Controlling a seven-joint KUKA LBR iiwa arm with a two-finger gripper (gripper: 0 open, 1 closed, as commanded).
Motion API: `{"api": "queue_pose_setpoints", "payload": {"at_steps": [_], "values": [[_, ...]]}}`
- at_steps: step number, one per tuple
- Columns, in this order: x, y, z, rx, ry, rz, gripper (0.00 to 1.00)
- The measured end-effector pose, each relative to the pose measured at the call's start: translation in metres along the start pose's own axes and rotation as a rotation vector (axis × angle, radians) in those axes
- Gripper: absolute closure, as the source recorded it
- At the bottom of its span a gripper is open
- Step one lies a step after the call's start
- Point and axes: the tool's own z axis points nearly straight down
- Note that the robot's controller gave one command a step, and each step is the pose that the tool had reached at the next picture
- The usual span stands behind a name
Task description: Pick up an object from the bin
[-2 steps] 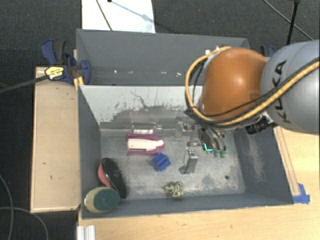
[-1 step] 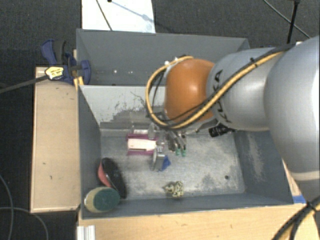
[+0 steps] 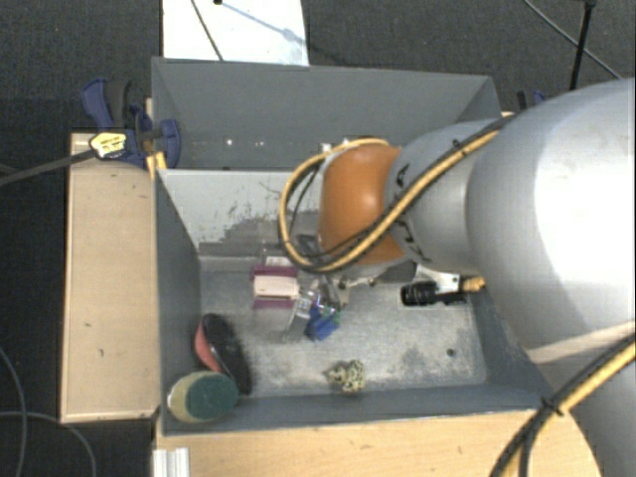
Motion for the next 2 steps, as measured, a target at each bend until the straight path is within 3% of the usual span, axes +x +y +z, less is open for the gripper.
{"api": "queue_pose_setpoints", "payload": {"at_steps": [1, 2], "values": [[0.002, 0.001, 0.000, 0.001, 0.008, -0.001, 1.00], [-0.014, -0.015, 0.000, -0.001, 0.007, -0.010, 1.00]]}}
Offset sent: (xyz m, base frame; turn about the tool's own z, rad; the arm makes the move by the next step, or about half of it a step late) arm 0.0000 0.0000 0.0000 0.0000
